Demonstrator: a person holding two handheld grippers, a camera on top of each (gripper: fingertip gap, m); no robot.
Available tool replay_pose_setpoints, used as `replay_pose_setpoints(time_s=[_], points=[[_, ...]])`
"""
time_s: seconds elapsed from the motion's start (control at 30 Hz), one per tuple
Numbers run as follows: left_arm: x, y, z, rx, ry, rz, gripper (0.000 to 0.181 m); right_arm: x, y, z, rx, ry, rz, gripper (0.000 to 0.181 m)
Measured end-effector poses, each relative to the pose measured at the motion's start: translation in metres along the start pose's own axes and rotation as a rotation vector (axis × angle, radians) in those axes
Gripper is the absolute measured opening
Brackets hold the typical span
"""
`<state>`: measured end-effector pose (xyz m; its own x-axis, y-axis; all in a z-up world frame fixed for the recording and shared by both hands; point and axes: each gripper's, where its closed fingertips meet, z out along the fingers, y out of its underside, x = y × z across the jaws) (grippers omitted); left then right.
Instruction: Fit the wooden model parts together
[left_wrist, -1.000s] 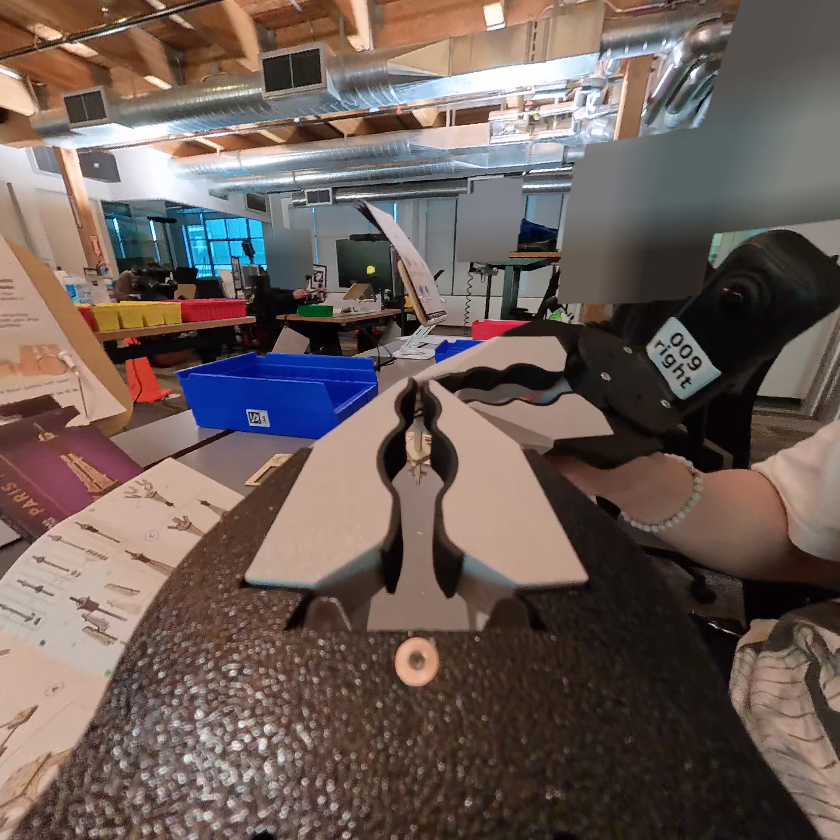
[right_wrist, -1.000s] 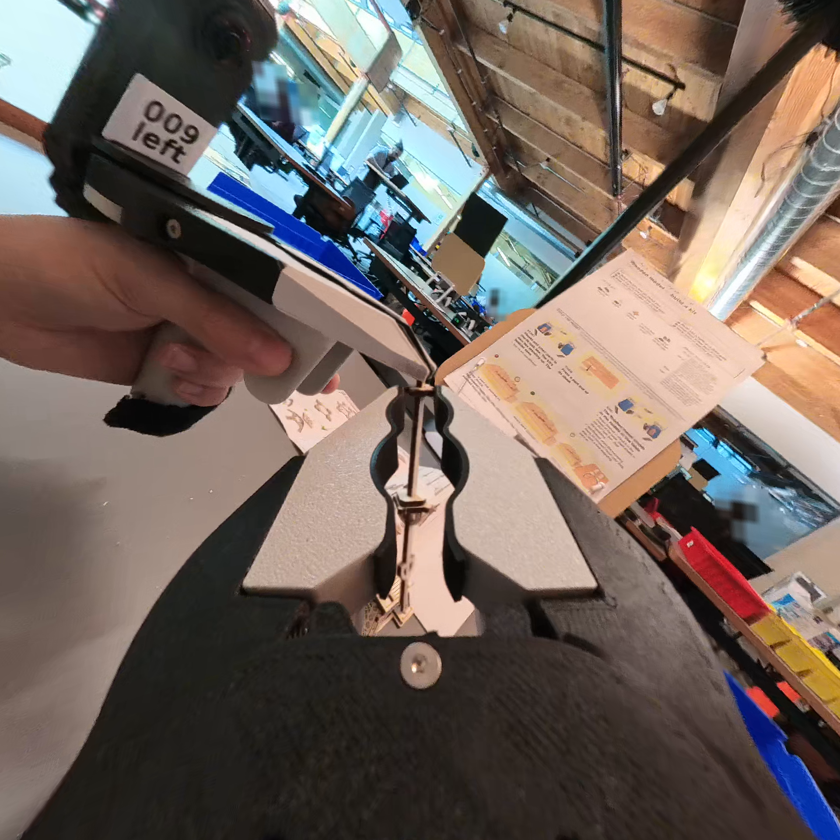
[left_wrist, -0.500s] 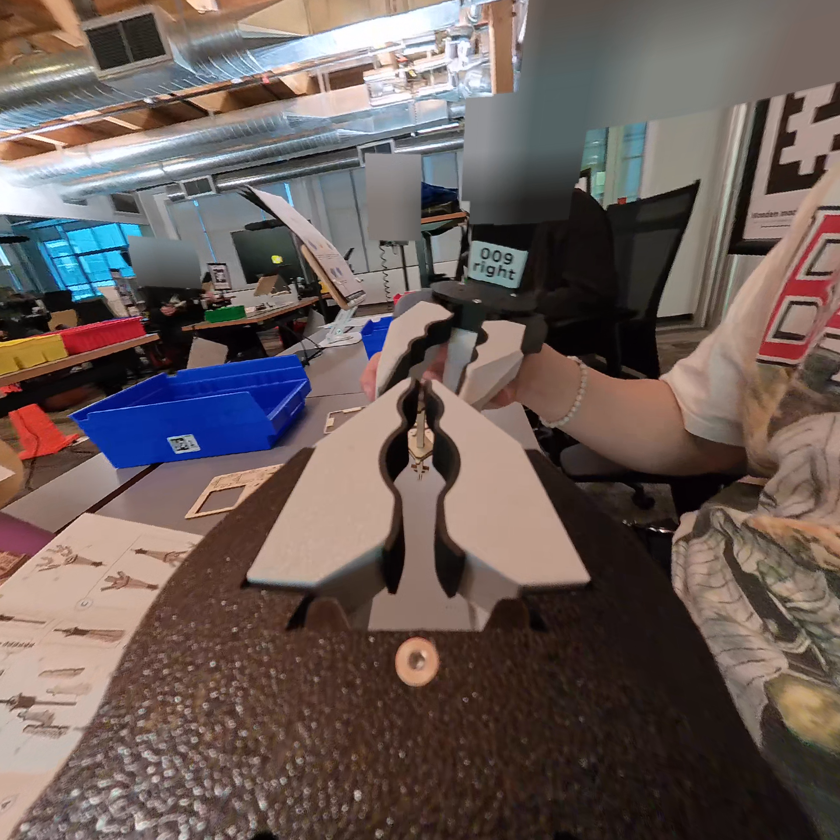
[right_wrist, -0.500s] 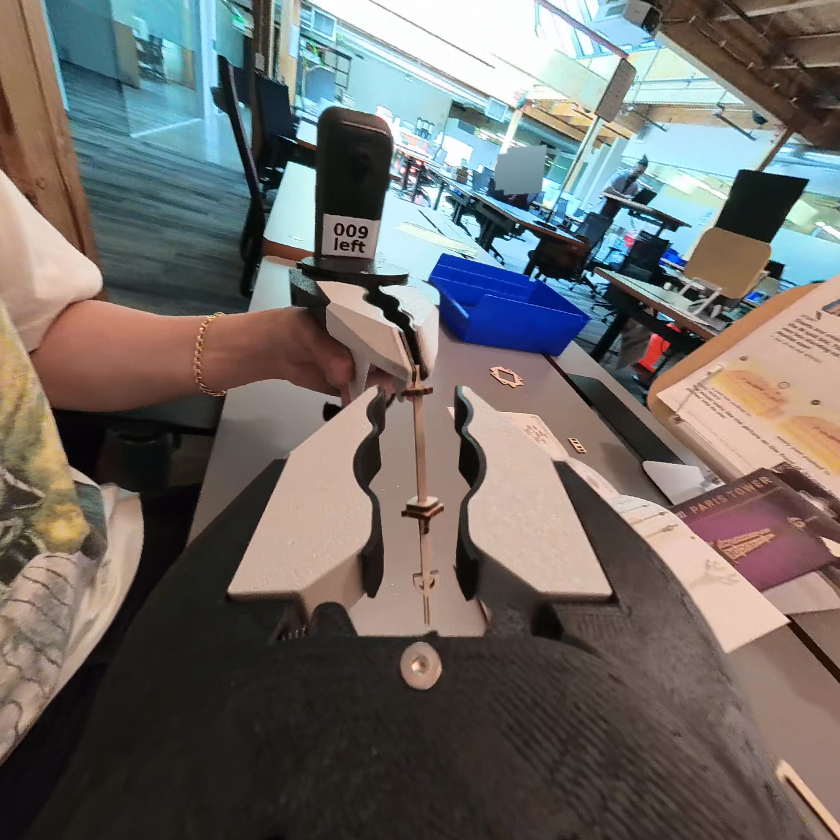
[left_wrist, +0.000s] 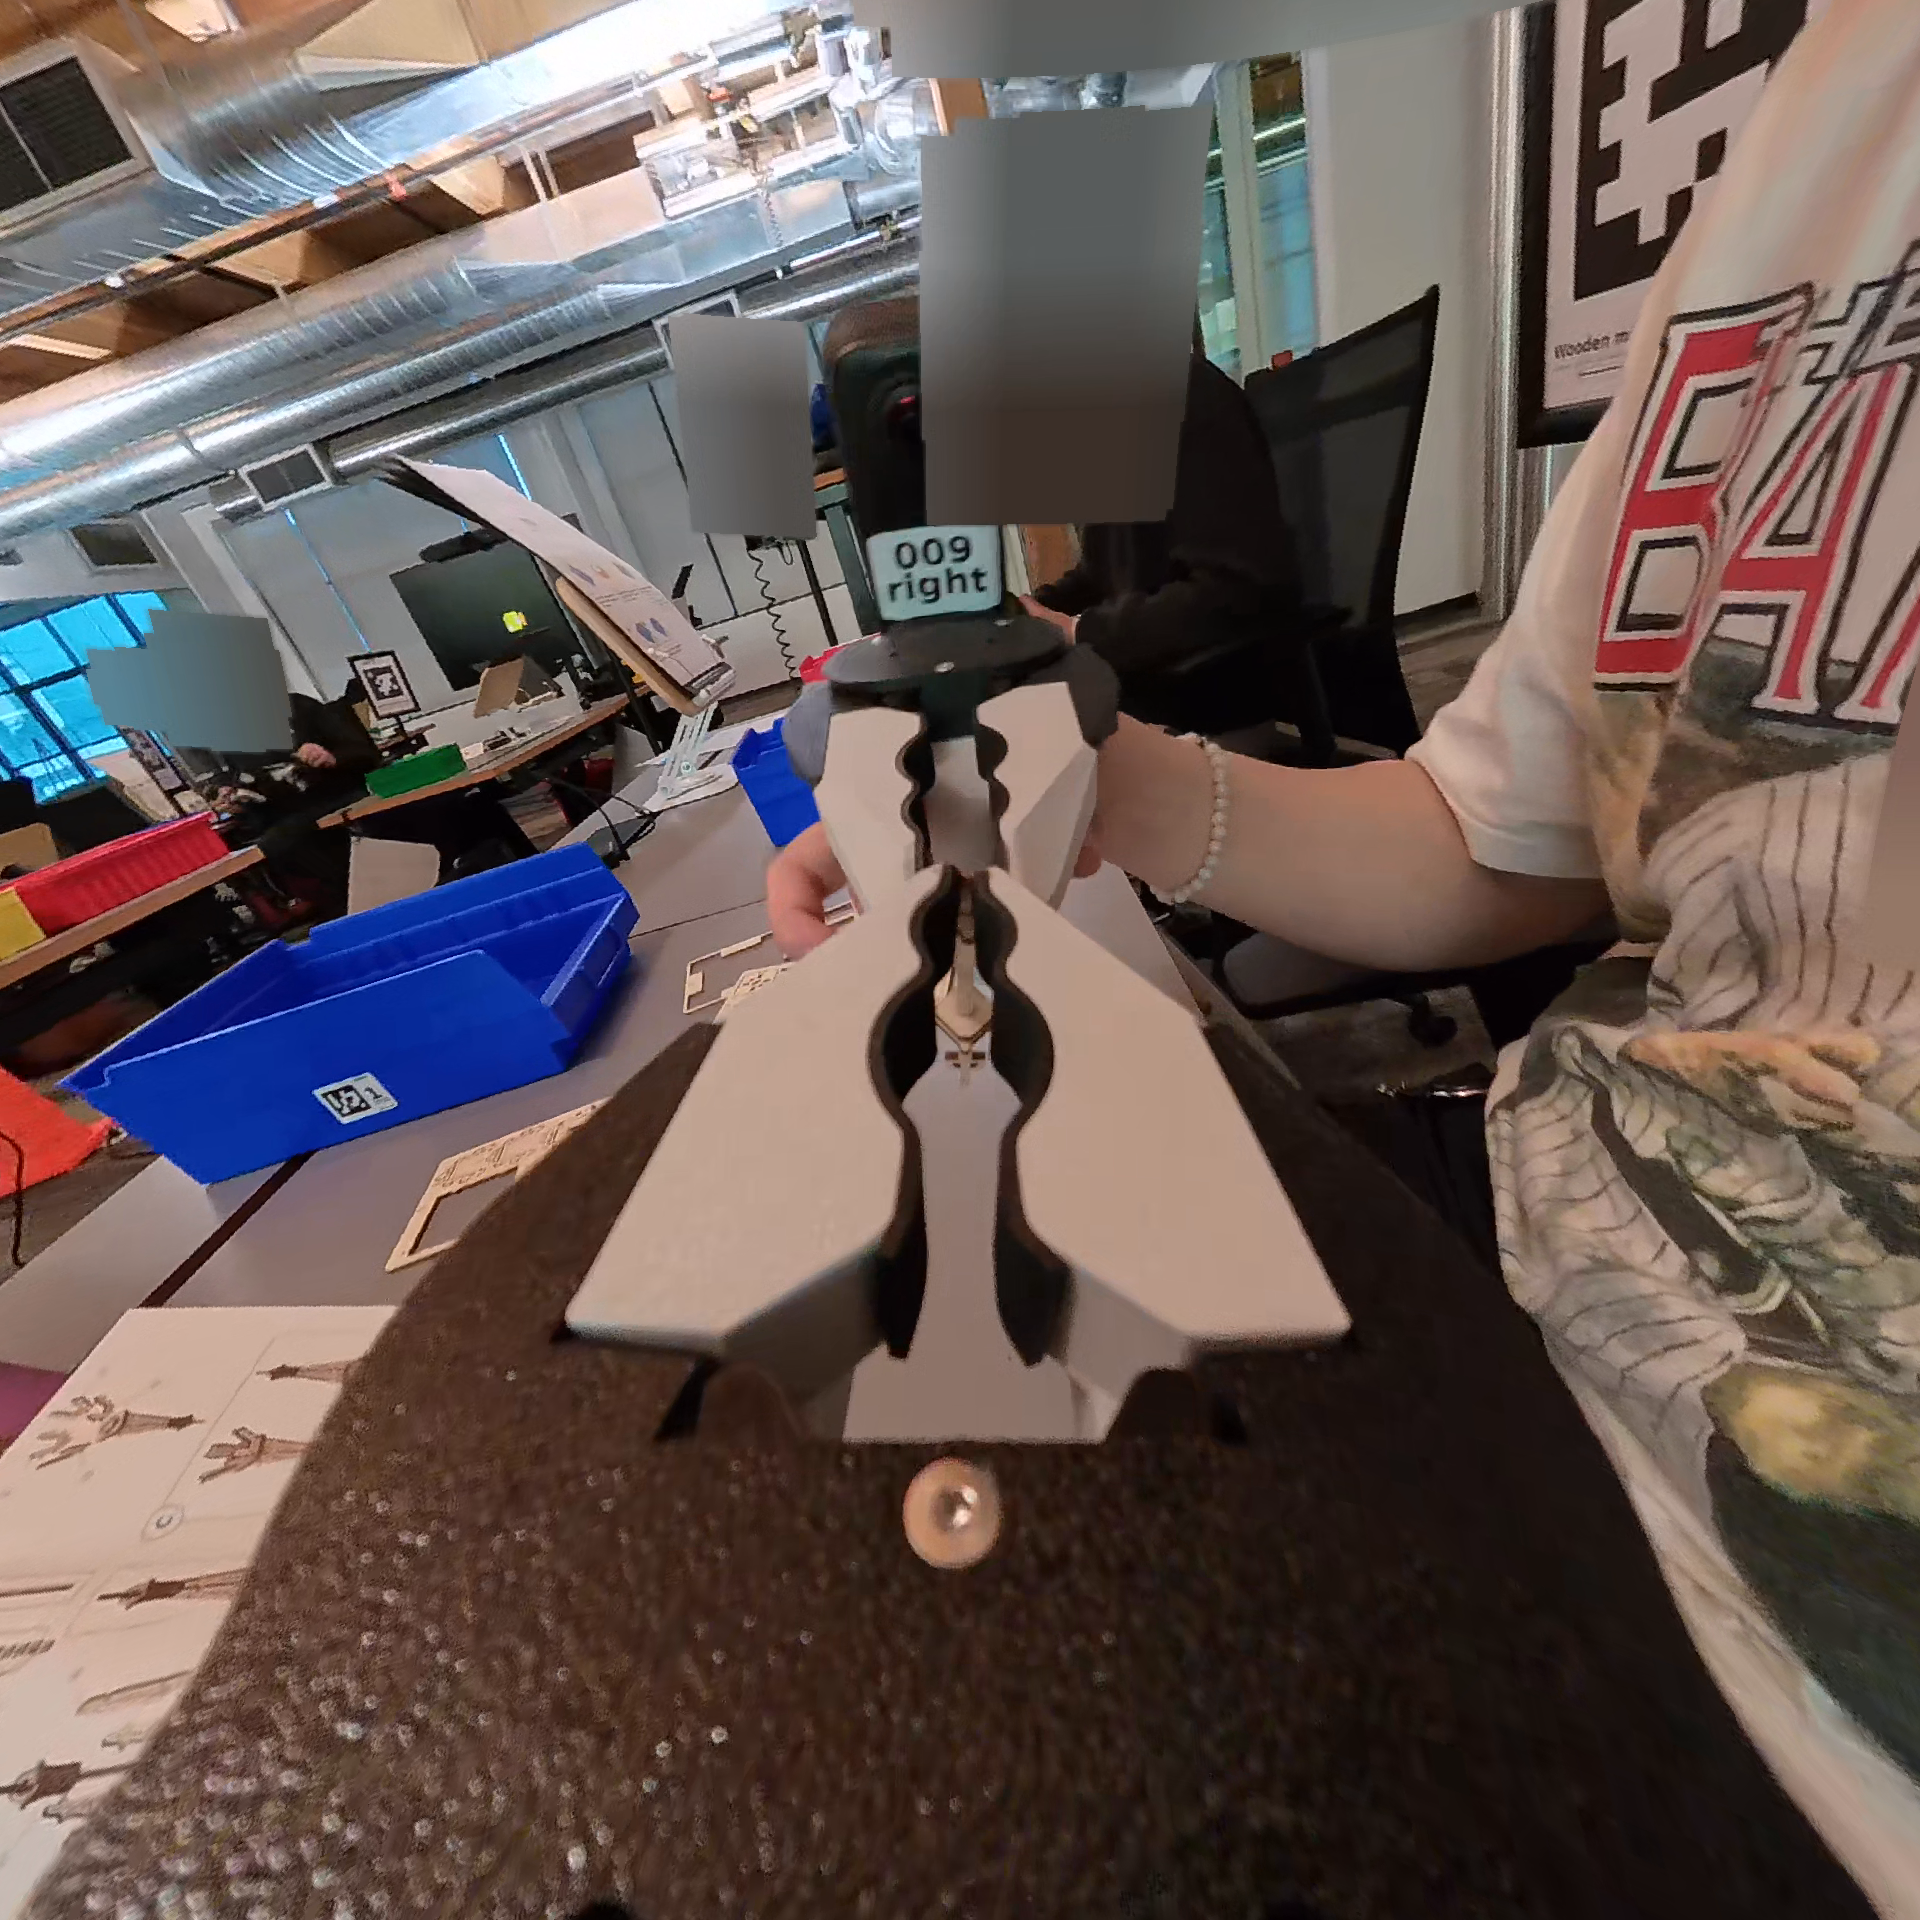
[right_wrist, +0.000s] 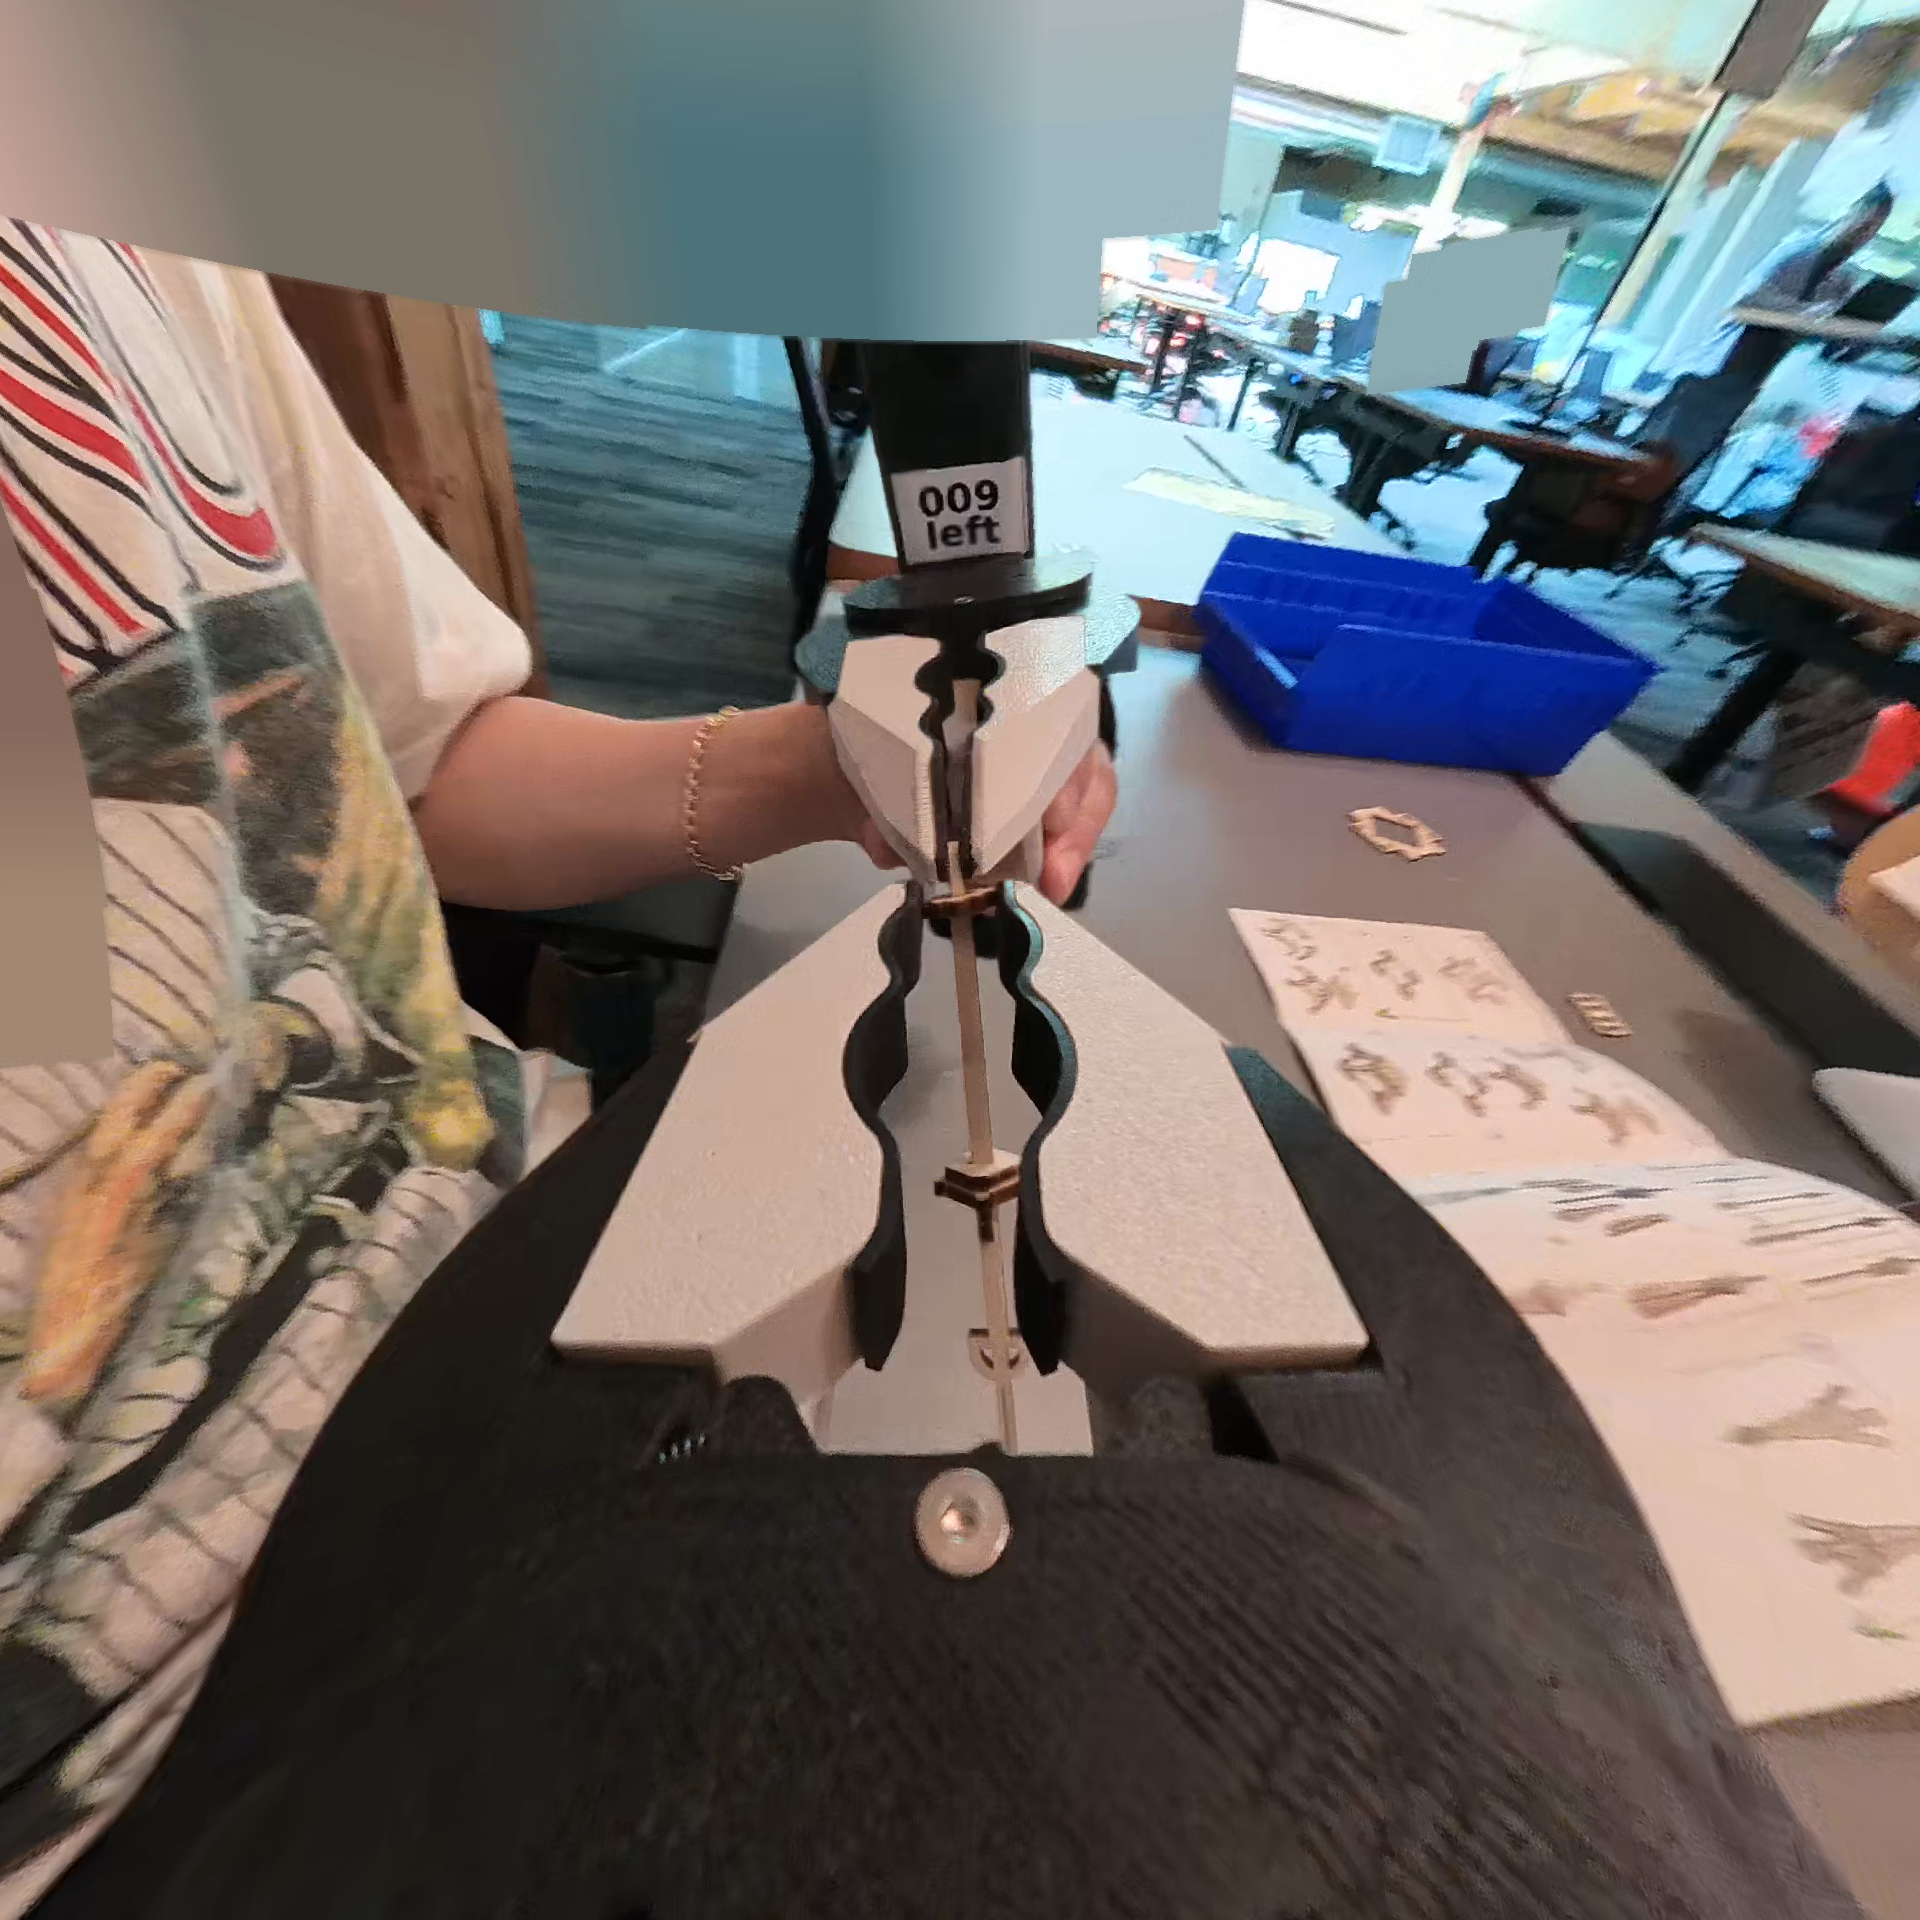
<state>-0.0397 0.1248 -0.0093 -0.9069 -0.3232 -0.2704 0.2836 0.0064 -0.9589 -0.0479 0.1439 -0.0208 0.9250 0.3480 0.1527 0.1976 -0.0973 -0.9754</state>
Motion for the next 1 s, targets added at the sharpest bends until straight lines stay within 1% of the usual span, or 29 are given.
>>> replay_pose_setpoints(time_s=[0.1,0.17,0.27,0.33,0.4,0.47,0.5,0.6,0.67,0.73,0.9,1.0], points=[[0.002,0.0,0.001,-0.005,0.007,0.015,0.0,-0.004,0.0,-0.001,0.025,-0.07,0.141,0.011],[-0.001,0.003,0.0,-0.028,-0.01,0.029,0.0,-0.001,0.002,0.0,0.018,-0.06,0.168,0.011],[-0.004,0.008,0.0,-0.06,-0.032,0.044,0.0,0.004,0.009,0.002,-0.043,-0.003,0.146,0.011],[-0.004,0.005,-0.001,-0.038,-0.024,0.029,0.0,0.005,0.006,0.002,-0.038,0.018,0.11,0.013],[-0.003,0.002,-0.001,-0.018,-0.021,0.025,0.0,0.009,-0.001,0.0,0.0,0.062,0.037,0.024],[-0.002,0.002,-0.001,-0.017,-0.013,0.024,0.0,0.0,-0.006,-0.003,0.026,0.014,0.005,0.015],[-0.002,0.002,-0.001,-0.013,-0.011,0.021,0.0,0.001,-0.007,-0.003,0.038,0.015,0.004,0.014],[0.0,-0.003,-0.002,0.017,0.004,0.007,0.0,0.0,-0.007,-0.006,0.064,-0.014,0.031,0.013],[0.001,-0.004,-0.002,0.028,0.014,0.004,0.0,-0.001,-0.009,-0.008,0.105,-0.047,0.06,0.018],[0.005,-0.005,-0.002,0.034,0.034,0.001,0.0,-0.004,-0.011,-0.01,0.133,-0.089,0.086,0.016],[0.01,-0.005,0.0,0.033,0.063,0.002,0.0,-0.011,-0.005,-0.004,0.104,-0.119,0.057,0.011],[0.009,-0.006,-0.001,0.039,0.06,0.0,0.0,-0.01,-0.005,-0.003,0.104,-0.1,0.016,0.01]])
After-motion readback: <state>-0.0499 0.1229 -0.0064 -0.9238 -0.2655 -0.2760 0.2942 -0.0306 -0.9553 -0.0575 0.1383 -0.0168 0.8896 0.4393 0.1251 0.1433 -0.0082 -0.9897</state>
